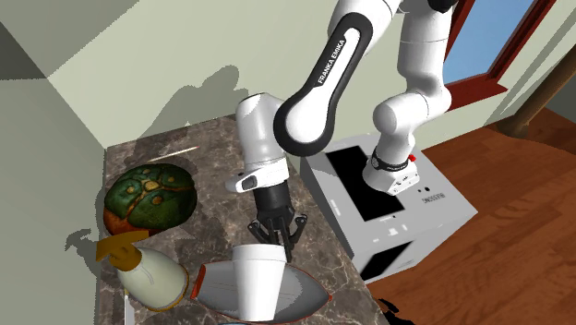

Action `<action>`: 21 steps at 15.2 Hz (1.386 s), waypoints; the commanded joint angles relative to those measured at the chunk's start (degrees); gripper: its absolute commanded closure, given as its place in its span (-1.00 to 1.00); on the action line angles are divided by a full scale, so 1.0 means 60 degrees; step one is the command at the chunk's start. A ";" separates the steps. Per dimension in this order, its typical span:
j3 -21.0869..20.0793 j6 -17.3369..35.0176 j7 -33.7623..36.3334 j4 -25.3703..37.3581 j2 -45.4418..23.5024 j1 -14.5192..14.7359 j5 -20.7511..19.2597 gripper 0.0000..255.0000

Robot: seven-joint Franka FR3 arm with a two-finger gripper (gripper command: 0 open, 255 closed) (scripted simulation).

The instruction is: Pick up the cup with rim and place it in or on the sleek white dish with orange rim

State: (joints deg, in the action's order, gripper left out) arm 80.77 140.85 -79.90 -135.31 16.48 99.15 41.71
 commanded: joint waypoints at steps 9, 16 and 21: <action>0.0027 0.0006 -0.0010 -0.0003 -0.0007 0.0052 0.0014 -1.00; -0.1974 -0.0761 0.0877 -0.0044 0.0737 -0.2591 -0.1358 -1.00; -0.1972 -0.0760 0.0879 -0.0044 0.0739 -0.2589 -0.1360 -1.00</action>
State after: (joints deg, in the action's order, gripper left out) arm 68.97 136.31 -74.64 -135.57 20.89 83.66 33.58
